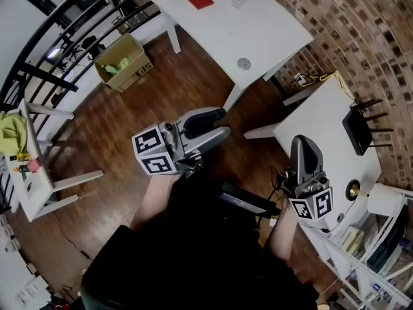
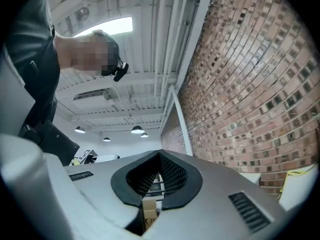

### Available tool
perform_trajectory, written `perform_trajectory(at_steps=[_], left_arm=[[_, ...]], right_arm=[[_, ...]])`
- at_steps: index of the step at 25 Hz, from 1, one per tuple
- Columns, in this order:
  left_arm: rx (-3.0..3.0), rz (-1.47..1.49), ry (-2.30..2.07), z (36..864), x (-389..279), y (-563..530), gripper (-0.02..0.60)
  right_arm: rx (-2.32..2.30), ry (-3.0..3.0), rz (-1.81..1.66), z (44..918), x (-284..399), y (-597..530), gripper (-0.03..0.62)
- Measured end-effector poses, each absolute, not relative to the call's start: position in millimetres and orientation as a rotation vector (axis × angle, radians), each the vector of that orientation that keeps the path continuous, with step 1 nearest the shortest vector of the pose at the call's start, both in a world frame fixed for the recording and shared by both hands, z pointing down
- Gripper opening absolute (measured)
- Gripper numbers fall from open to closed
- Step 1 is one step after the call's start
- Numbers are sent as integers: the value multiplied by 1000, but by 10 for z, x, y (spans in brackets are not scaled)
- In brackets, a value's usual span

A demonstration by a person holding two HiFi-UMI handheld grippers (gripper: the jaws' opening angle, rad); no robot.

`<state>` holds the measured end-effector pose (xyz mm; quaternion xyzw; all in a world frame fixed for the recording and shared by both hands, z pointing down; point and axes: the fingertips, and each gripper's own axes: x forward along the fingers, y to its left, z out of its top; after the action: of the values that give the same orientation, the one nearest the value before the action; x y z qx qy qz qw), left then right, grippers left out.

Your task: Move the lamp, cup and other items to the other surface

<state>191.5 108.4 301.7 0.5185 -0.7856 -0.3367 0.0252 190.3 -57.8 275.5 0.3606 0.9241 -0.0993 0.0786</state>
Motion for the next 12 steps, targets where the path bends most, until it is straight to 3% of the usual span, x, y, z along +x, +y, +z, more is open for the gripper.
perform_trajectory(at_steps=[12], left_arm=[[1440, -1127, -2596, 3079, 1352, 2799, 156]], right_arm=[[1336, 2701, -301, 2804, 1015, 1139, 21]])
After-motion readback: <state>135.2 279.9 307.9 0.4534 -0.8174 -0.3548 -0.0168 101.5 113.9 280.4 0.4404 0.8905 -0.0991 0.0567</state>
